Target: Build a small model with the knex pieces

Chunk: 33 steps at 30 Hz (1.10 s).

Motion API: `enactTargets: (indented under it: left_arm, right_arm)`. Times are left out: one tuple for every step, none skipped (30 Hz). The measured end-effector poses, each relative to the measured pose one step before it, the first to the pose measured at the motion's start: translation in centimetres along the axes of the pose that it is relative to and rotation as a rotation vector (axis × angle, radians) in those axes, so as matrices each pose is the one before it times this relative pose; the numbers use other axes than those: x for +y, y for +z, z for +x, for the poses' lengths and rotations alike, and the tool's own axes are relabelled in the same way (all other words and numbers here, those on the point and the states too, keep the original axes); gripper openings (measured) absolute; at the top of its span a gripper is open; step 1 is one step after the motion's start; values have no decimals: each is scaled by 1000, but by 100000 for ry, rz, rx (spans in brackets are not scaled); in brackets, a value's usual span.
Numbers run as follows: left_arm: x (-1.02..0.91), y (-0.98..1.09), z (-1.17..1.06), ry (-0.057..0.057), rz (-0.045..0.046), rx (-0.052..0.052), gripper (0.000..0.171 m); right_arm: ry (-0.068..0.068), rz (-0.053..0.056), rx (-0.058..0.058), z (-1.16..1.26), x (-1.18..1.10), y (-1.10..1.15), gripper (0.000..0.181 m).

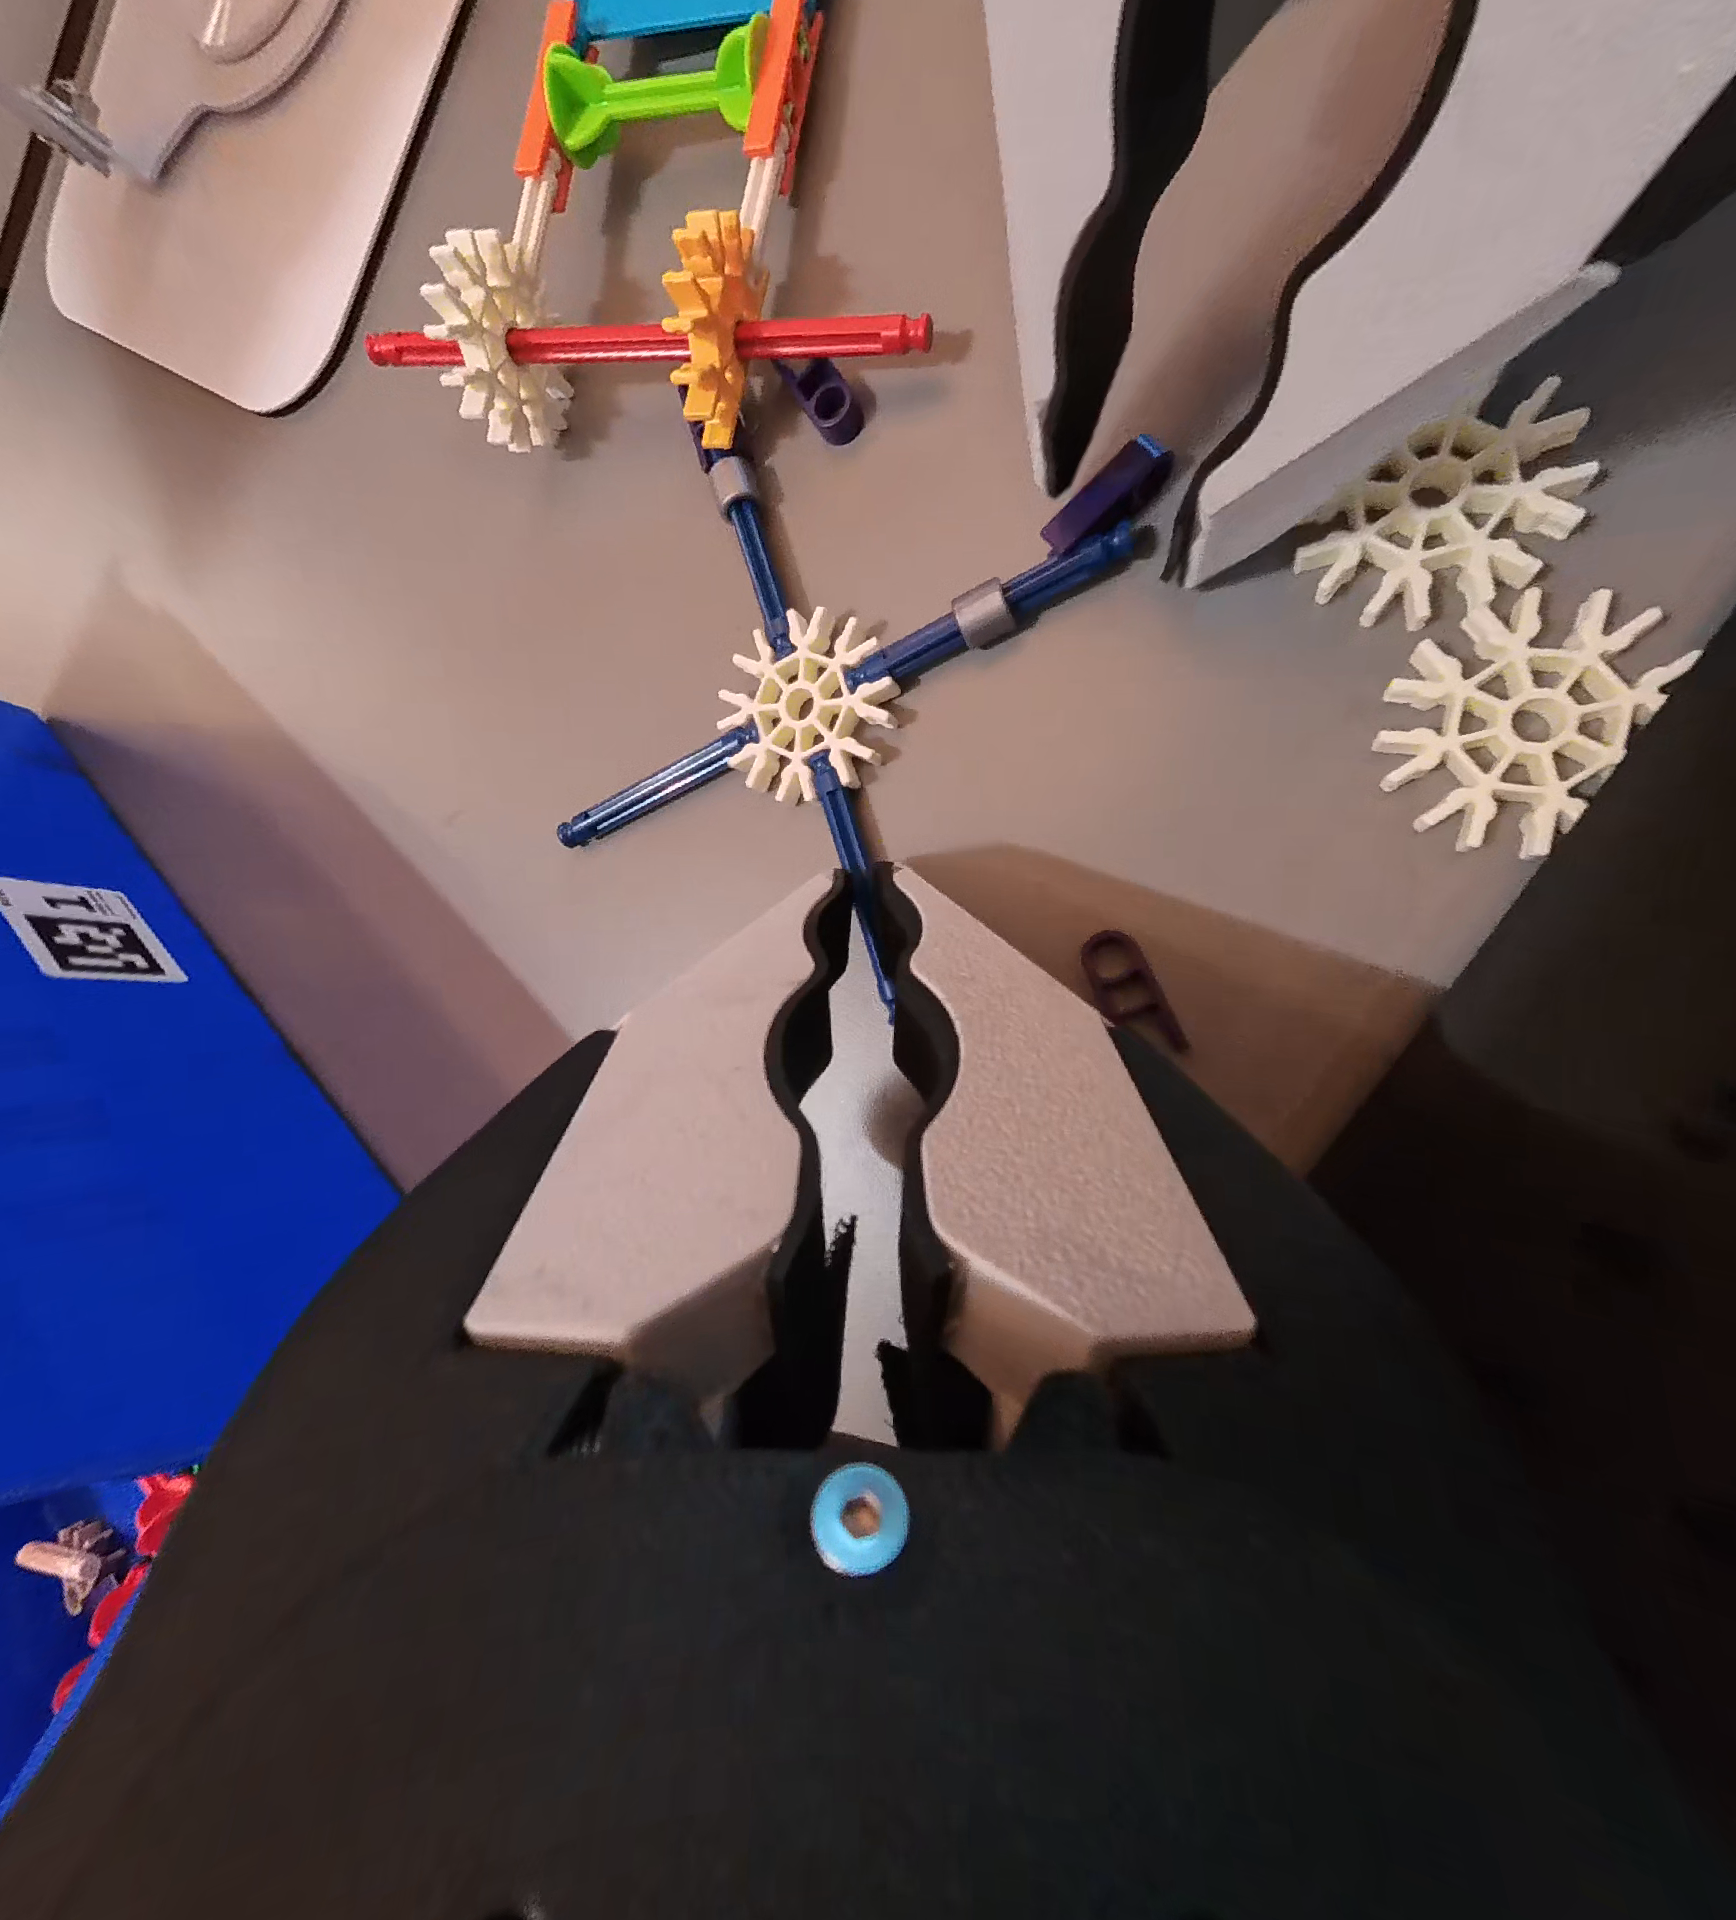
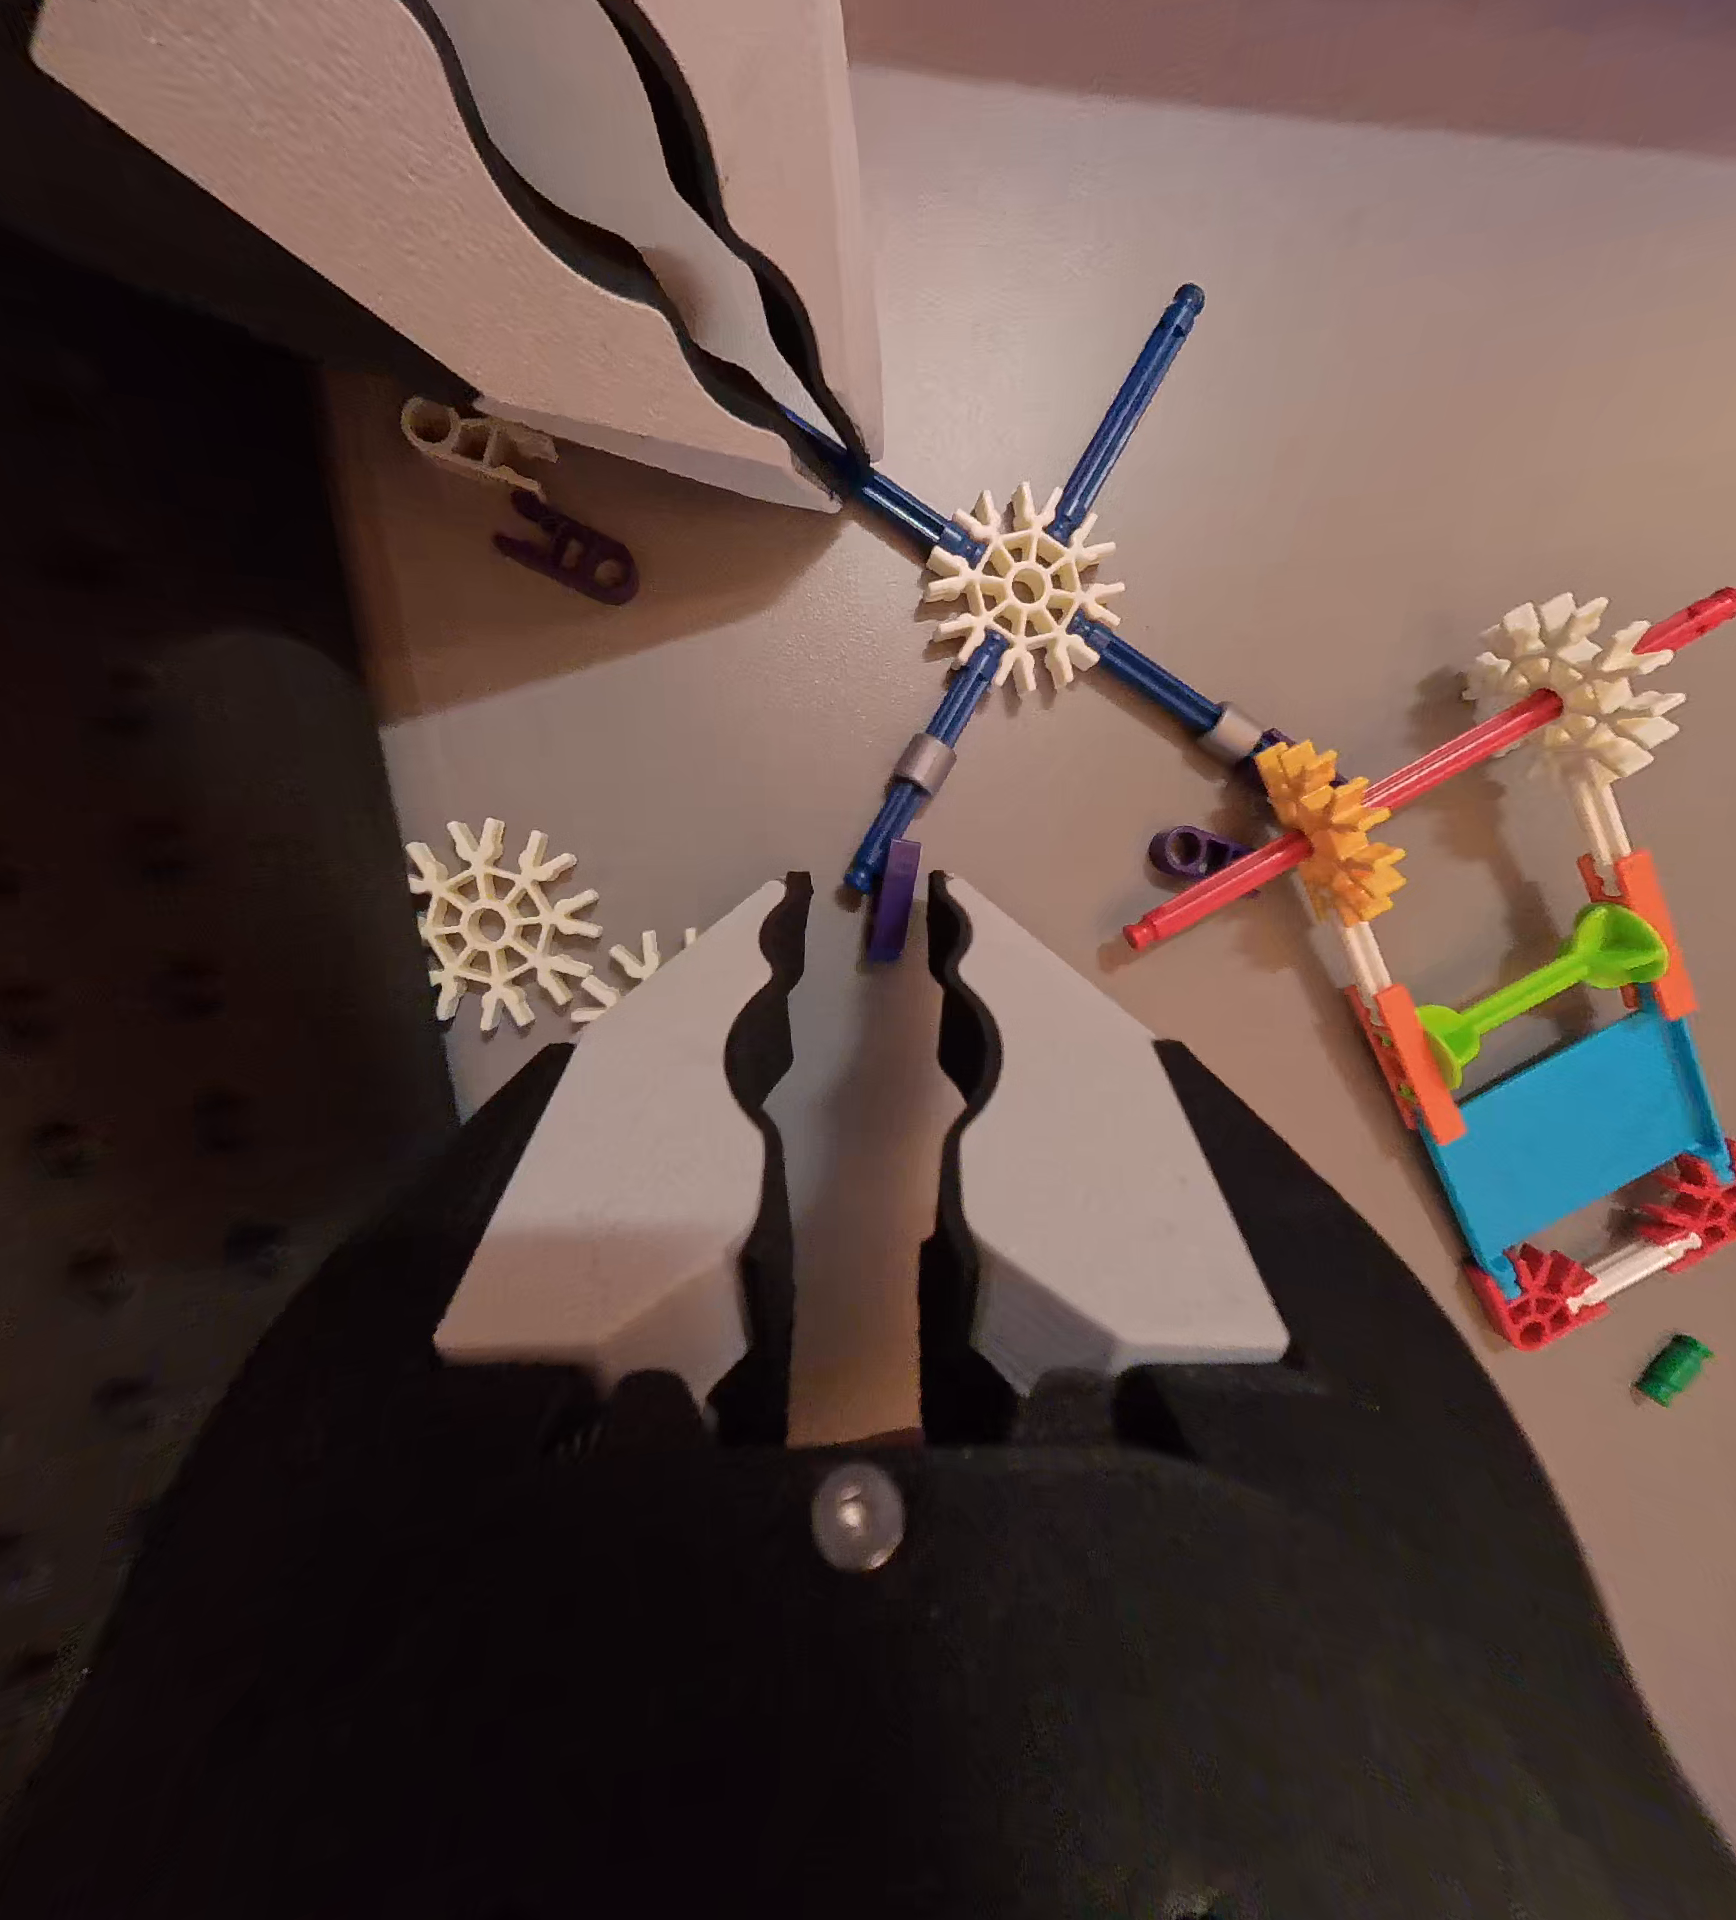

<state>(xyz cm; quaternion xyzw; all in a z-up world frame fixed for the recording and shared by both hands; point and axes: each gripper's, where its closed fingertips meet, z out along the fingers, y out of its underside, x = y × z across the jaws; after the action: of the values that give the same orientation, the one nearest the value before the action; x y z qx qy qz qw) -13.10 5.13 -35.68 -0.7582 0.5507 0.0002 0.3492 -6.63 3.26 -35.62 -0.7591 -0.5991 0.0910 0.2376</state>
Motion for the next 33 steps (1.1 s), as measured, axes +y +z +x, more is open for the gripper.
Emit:
enactTargets:
  left_arm:
    - [-30, 21, 15, 403, -99, -474, 2]
    - [5, 17, -13, 115, -146, -526, 2]
    - [-8, -6, 8, 35, -46, -277, 2]
    - [3, 8, -13, -75, -42, -189, 2]
    - [-9, 18, -6, -182, -29, -157, 2]
    - [-13, 6, 5, 36, -85, -207, 2]
    - [-23, 9, -19, 75, -135, -412, 1]
    - [-26, 25, 1, 167, -92, -372, 1]
    - [-42, 32, 2, 287, -99, -363, 1]
    - [-40, 26, -3, -15, -97, -256, 1]
    - [-47, 35, -16, 73, 4, -218, 1]
    - [-56, 49, -14, -80, 42, -166, 1]
    - [-45, 45, -25, -218, 30, -107, 1]
    - [-44, 58, -41, -36, -15, -311, 1]
    - [-40, 65, -57, 242, -66, -519, 1]
    - [-31, 60, -77, 142, -194, -571, 1]
    - [-7, 77, -107, 353, -311, -804, 1]
    - [8, 65, -134, 326, -351, -869, 1]
    - [25, 65, -125, -16, -301, -657, 1]
    - [79, 56, -202, -126, -477, -984, 1]
    - [166, 85, -311, 404, -867, -1677, 1]
    - [50, 58, -129, 268, -125, -565, 2]
    - [-17, 4, 1, -296, 155, 270, 2]
    - [1, -5, -3, -417, 25, 185, 2]
    - [-2, 13, -2, -171, 55, 39, 2]
    - [-2, 9, -3, 152, 49, -151, 2]
    - [-5, 1, -8, 15, -26, -82, 2]
    - [-2, 15, -17, 75, -25, -94, 2]
    - [1, 13, -21, 94, -43, -110, 2]
    - [-11, 16, -7, 4, 60, 65, 2]
    - [-4, 7, 2, 16, 17, 80, 2]
    - [-3, 17, -23, 28, -12, 18, 2]
    - [-14, 27, -34, 40, -8, -30, 2]
  right_arm:
    - [-424, -21, -234, -156, 26, -120, 20]
    - [17, 355, -285, -125, -25, -118, 20]
    - [231, 608, -117, -64, -70, -109, 20]
    - [195, 593, -725, -140, -42, -78, 19]
    - [417, 355, -1072, -168, 2, -27, 17]
    - [286, 232, -616, -100, 21, -13, 17]
    - [8, 213, -189, -34, 21, -3, 17]
    - [-5, 122, 12, 11, 4, -14, 18]
    - [-96, 152, 163, 39, 18, 1, 17]
    - [66, 284, -62, 28, 20, -20, 16]
    - [382, 432, -82, 59, -7, -34, 16]
    - [544, 753, 907, 259, -50, -97, 16]
    - [881, 932, 1278, 359, -79, -155, 19]
    - [1139, 618, 164, 235, -28, -103, 20]
    - [1025, 11, -502, 108, 72, -10, 21]
    - [831, -850, -387, 93, 223, 126, 22]
    - [492, -1336, -513, -3, 280, 202, 22]
    - [-10, -497, -367, -84, 148, 172, 22]
    - [-34, 239, 48, -48, -18, 95, 22]
    - [71, -443, -76, -29, 58, 63, 21]
    - [-126, -425, 462, 70, 76, 87, 18]
    - [-207, 211, 632, 103, -9, 119, 14]
    - [-252, 392, -96, -7, -47, 79, 12]
    - [-360, 319, -118, -41, -70, 31, 11]
    - [-677, 248, 461, 38, -74, -16, 11]
    - [-718, 457, 326, -4, -108, -26, 10]
    - [-315, 156, -390, -109, -74, 20, 9]
    - [-459, -382, -117, -80, 25, 36, 9]
    - [-856, -456, 414, 3, 43, 34, 9]
    - [-524, -48, 366, 33, -15, -11, 9]
    - [339, 260, 336, 84, -58, -30, 11]
    - [974, 272, 560, 192, -70, -16, 14]
    - [1384, 117, 526, 240, -30, -1, 16]
